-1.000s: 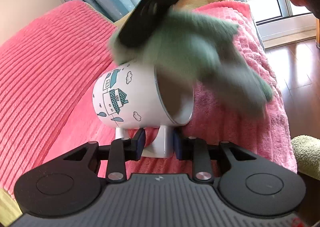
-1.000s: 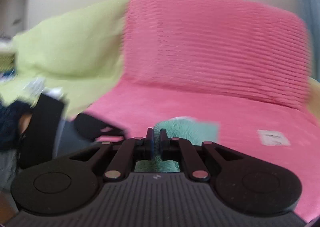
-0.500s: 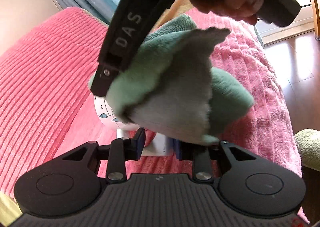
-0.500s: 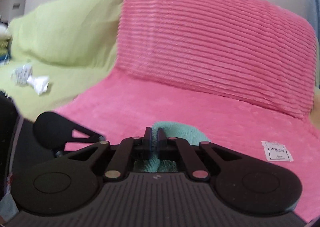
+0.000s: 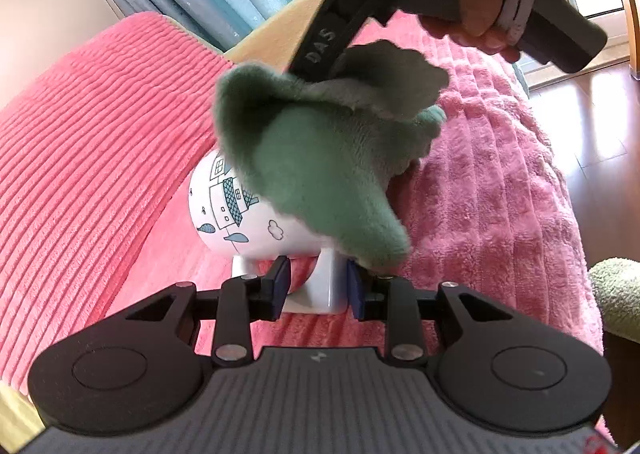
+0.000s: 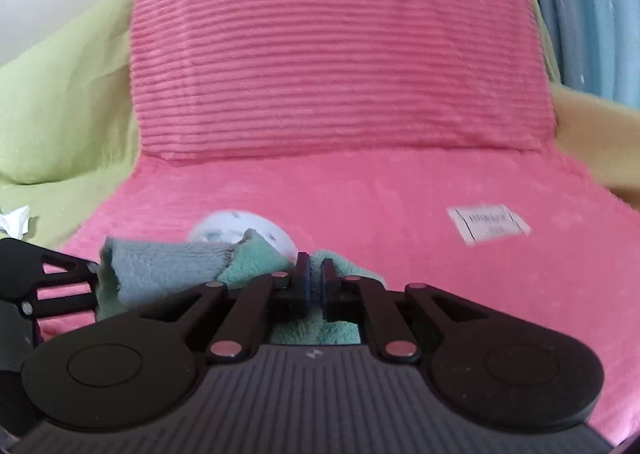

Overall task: Clean container
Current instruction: 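Hold the mug on its side with the left tool while the right tool wipes its outer wall, then turn the mug upright with the left tool while the right tool moves the cloth away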

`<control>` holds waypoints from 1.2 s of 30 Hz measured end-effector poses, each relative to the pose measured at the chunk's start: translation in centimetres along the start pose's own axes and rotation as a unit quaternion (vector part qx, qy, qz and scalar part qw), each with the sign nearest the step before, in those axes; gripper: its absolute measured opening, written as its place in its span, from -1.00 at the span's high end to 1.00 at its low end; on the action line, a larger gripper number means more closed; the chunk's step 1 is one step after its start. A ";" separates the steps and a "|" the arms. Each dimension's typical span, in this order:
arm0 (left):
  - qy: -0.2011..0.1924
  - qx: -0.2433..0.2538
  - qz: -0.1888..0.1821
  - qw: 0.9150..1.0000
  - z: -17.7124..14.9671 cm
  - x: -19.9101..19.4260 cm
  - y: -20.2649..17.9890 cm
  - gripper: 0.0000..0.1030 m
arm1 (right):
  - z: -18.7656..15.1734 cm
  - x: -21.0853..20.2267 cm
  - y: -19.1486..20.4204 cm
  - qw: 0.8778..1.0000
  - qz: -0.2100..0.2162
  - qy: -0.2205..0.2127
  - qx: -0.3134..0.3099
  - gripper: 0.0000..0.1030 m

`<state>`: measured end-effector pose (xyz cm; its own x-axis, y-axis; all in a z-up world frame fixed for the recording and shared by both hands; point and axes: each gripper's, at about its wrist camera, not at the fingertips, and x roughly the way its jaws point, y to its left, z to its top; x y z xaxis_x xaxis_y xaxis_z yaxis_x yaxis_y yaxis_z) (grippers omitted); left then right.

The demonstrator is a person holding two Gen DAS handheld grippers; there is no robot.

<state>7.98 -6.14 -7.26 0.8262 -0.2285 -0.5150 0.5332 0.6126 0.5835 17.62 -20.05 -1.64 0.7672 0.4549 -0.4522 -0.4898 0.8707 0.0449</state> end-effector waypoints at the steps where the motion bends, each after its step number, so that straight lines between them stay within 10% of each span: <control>1: 0.001 -0.006 -0.002 1.000 0.1 0.0 0.2 0.31 | -0.2 0.0 -0.2 1.000 -0.014 0.014 -0.010 0.91; 4: 0.010 -0.047 -0.021 0.999 0.5 0.4 1.2 0.31 | -1.5 0.3 -0.9 0.989 -0.098 0.082 -0.072 0.91; 9: 0.028 -0.117 -0.054 0.991 1.2 0.8 3.5 0.28 | -1.3 -1.3 -2.4 0.990 -0.126 0.047 -0.032 0.88; 11: 0.032 -0.150 -0.069 0.986 1.3 0.9 4.5 0.28 | -0.9 -1.7 -2.0 0.991 -0.124 0.034 -0.027 0.48; 17: 0.032 -0.222 -0.099 0.969 0.7 0.6 6.6 0.28 | 1.6 -6.1 0.3 0.995 -0.008 -0.090 -0.043 0.28; 26: 0.018 -0.346 -0.138 0.928 -1.1 0.2 10.5 0.28 | -0.3 -0.6 2.2 0.997 0.032 0.024 -0.065 0.44; 30: 0.011 -0.344 -0.118 0.931 -1.3 0.3 11.4 0.19 | 0.4 1.1 2.0 0.999 0.048 0.005 -0.015 0.67; 36: 0.023 -0.359 -0.080 0.930 -2.4 0.3 12.8 0.05 | 2.5 4.3 2.2 0.996 0.067 -0.014 0.059 0.49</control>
<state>14.68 3.45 -1.43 0.7300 -0.3375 -0.5943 0.3761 0.9244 -0.0629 20.88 -15.68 -1.29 0.7104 0.5715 -0.4109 -0.5369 0.8174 0.2088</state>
